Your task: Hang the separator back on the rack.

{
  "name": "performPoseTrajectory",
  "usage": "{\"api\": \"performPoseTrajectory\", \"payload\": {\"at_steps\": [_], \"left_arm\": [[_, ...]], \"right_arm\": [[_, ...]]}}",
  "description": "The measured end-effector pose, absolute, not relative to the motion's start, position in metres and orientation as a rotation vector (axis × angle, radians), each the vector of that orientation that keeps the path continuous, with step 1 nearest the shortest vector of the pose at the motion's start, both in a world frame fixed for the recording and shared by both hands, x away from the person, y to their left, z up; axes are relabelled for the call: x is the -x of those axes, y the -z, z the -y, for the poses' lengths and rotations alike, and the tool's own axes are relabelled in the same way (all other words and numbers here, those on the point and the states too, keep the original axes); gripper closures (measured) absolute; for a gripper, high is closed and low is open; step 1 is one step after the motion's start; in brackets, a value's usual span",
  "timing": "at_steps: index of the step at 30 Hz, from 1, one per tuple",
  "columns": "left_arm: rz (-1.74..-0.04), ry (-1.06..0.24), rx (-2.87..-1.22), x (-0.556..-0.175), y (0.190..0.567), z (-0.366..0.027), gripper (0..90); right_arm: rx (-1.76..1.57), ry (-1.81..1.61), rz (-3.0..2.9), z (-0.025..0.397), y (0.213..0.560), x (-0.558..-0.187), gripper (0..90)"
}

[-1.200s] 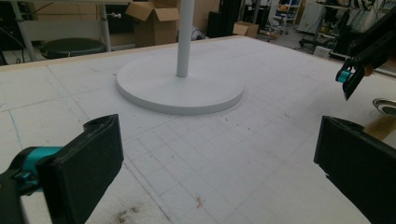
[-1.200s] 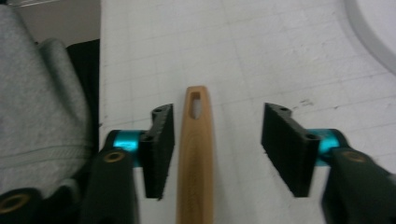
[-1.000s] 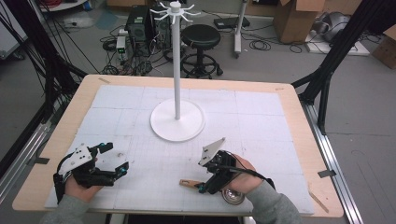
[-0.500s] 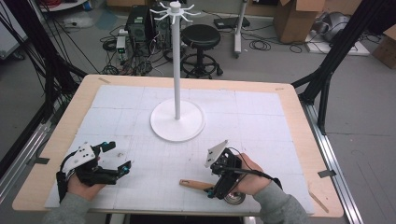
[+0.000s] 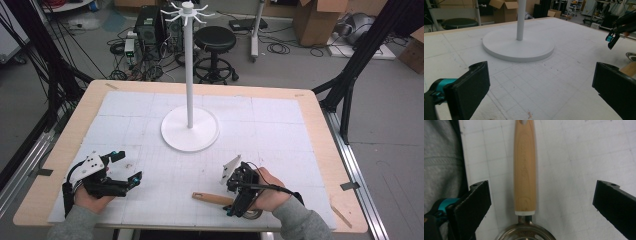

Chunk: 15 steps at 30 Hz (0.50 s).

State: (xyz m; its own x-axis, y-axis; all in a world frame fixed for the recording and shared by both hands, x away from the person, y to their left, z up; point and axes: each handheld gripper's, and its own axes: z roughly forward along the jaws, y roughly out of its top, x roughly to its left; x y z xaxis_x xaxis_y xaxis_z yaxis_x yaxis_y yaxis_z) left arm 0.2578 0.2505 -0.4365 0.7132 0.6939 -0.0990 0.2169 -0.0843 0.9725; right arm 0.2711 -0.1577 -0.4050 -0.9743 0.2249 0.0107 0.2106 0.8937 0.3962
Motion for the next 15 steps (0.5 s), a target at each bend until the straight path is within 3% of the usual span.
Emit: {"api": "performPoseTrajectory", "payload": {"at_steps": [6,15], "left_arm": [[-0.749,-0.461,-1.65,-0.2589,0.437,-0.2504,1.8],[-0.756,-0.454,-1.652,-0.2601,0.4377,-0.2492,1.8]], "right_arm": [[-0.345,-0.588,-3.046,0.1577,0.408,-0.2696,5.2],[-0.308,-0.548,-3.082,0.1577,0.4105,-0.2658,21.8]]}}
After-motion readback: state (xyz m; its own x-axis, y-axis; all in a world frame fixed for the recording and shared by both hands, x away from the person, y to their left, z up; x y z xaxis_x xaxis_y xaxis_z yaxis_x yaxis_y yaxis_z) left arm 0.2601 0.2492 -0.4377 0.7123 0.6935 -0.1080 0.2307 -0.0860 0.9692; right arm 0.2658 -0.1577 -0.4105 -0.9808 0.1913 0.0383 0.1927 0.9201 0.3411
